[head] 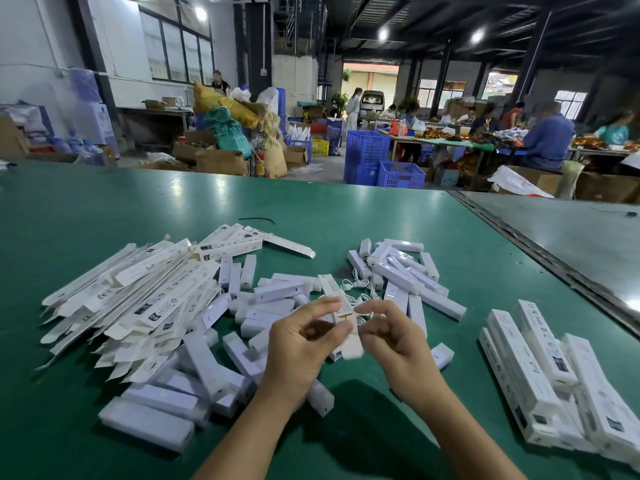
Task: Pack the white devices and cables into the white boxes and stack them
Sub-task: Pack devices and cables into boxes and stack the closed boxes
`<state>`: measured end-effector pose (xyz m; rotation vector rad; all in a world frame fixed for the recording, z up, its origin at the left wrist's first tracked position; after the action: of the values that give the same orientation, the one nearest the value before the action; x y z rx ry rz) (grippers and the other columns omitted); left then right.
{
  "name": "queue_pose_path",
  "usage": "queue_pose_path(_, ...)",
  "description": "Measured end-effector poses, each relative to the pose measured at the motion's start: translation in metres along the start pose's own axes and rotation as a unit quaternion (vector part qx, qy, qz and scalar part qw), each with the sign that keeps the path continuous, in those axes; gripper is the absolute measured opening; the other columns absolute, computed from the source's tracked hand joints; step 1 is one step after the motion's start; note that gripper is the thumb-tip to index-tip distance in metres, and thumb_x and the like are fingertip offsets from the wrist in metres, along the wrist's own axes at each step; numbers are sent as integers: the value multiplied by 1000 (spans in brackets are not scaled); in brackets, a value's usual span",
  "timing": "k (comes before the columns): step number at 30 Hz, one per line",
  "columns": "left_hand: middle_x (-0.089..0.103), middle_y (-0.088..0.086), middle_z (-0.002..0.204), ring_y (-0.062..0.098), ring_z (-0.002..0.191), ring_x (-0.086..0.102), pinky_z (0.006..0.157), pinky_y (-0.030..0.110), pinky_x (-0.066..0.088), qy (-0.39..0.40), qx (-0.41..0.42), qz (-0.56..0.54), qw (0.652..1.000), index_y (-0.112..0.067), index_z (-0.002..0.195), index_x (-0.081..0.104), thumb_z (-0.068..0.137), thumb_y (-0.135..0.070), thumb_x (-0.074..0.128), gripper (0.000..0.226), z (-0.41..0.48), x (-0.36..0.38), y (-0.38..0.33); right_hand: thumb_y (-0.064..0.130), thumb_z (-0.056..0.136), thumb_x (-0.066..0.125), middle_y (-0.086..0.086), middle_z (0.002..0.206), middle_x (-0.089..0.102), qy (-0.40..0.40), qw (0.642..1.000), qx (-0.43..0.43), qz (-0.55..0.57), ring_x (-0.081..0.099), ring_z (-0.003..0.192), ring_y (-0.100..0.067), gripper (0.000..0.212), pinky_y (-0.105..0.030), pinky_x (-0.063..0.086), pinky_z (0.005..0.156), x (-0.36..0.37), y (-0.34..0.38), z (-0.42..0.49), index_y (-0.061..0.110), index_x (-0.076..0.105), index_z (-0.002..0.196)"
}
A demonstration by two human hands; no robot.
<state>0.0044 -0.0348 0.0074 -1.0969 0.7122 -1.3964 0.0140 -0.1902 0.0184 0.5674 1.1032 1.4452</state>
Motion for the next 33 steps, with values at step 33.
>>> queue_pose_path(33,61,-18,131,-1,114,62,89,13,50,34,33,79,996,-31,119,63,74,-28,77,47,-5,4,-8,10,84,68,9,101,68,-84,965,-154,-193,63,90,-1,9,-11,45,77,-6,18,2,15,75,88)
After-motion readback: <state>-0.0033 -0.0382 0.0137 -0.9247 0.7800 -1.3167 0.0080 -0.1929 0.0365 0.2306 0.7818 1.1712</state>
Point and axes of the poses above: each hand's wrist, its own z-axis towards the middle knuckle, its own x-axis out of the palm, y = z × x, the point moved 5 cm from there along z, towards the middle knuckle
